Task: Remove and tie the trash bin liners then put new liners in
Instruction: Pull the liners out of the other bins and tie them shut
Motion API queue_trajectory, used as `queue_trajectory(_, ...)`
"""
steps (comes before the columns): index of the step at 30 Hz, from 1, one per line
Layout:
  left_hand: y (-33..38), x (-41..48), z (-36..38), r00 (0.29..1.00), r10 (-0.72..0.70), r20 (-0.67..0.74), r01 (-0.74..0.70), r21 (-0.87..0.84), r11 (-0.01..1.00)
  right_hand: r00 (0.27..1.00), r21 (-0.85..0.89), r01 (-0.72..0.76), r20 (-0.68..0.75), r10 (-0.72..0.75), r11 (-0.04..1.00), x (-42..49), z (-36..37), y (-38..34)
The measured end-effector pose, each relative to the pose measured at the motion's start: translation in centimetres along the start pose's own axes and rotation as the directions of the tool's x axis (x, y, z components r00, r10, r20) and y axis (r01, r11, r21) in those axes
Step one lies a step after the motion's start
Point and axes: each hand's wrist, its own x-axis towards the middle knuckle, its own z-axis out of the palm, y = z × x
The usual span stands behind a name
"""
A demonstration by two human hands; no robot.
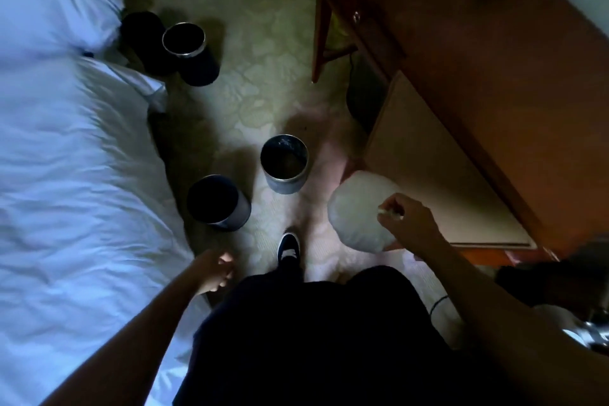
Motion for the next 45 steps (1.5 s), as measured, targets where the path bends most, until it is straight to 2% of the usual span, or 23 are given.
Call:
queue_trajectory(4, 3.4, 2.6, -5.0, 1.000, 0.020, 0.004, -0.020, 0.041, 0.999, 0.999, -0.045, -0.049, 0.004, 0.049, 0.998, 3.0, 0.9, -2.1)
queue_trajectory(7, 5.8, 5.0, -8.3, 0.999, 0.047, 0.028, -0.046, -0.017, 0.999, 0.994, -0.058, -0.112, -0.021, 0.111, 0.992, 4.9, 1.8, -3.3)
queue_trajectory(12, 10.9, 7.9, -12.8, 0.993, 0.115, -0.026, -0.118, -0.131, 0.984, 0.983, -0.042, -0.181, -0.036, 0.179, 0.983, 9.3, 2.6, -5.6)
queue_trajectory(16, 14.0, 10.5, -16.5, 0.997, 0.067, -0.041, -0.075, -0.226, 0.971, 0.983, -0.040, -0.184, 0.018, 0.185, 0.982, 14.1, 2.5, -8.4)
queue_trajectory(20, 14.4, 13.4, -18.9, 0.997, 0.002, -0.071, -0.016, -0.187, 0.982, 0.979, -0.041, -0.176, 0.098, 0.179, 0.984, 19.9, 2.5, -11.8)
queue_trajectory(27, 15.3, 13.8, -18.3, 0.977, -0.149, -0.151, 0.111, -0.231, 0.966, 0.965, -0.084, -0.028, 0.257, 0.049, 0.996, 32.1, 4.0, -18.0)
queue_trajectory(31, 16.7, 13.3, -19.2, 0.952, -0.183, -0.246, 0.109, -0.287, 0.952, 0.948, -0.053, 0.116, 0.303, -0.095, 0.992, 38.1, 4.6, -23.6)
queue_trajectory(34, 18.4, 13.1, -20.4, 0.937, -0.196, -0.291, 0.108, -0.291, 0.951, 0.935, 0.009, 0.173, 0.314, -0.167, 0.985, 41.9, 5.0, -27.6)
queue_trajectory(39, 22.1, 14.9, -22.6, 0.935, -0.249, -0.251, 0.170, -0.296, 0.940, 0.927, 0.079, 0.248, 0.272, -0.260, 0.966, 47.8, 5.1, -32.1)
queue_trajectory(45, 26.7, 21.0, -27.8, 0.951, -0.253, -0.178, 0.203, -0.258, 0.945, 0.939, 0.065, 0.232, 0.245, -0.241, 0.971, 55.4, 5.3, -34.8)
